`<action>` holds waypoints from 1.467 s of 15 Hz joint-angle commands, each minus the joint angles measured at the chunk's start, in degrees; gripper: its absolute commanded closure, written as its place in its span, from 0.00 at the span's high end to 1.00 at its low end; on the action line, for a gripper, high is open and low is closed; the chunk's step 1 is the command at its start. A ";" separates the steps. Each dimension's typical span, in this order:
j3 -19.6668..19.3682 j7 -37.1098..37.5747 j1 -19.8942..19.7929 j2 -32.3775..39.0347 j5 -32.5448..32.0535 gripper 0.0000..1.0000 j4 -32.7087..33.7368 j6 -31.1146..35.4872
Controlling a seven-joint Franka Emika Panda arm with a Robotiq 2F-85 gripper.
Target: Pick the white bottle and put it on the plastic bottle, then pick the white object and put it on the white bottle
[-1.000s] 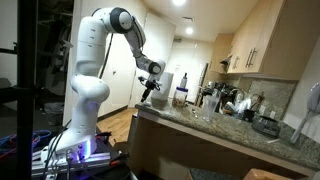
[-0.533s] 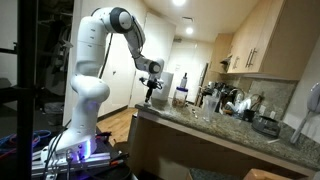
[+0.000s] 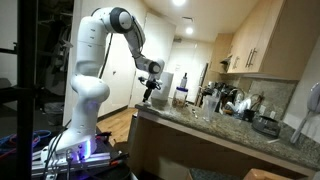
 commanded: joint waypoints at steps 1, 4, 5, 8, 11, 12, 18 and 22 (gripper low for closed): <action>0.07 0.83 -0.25 0.20 1.31 1.00 0.55 -2.88; 0.17 0.77 -0.18 0.01 0.43 1.00 0.08 -1.56; 0.17 0.80 -0.18 0.01 0.43 1.00 0.08 -1.59; 0.81 0.72 0.08 -0.95 -7.32 1.00 -0.49 3.93; 1.08 0.50 0.02 -1.26 -12.90 1.00 -1.30 11.05; 0.92 0.76 -0.06 -0.19 -10.74 1.00 0.12 7.37; -0.73 -2.94 -1.42 3.31 -8.66 1.00 4.79 5.36; -5.26 -8.11 -4.61 14.88 -5.36 1.00 8.53 7.28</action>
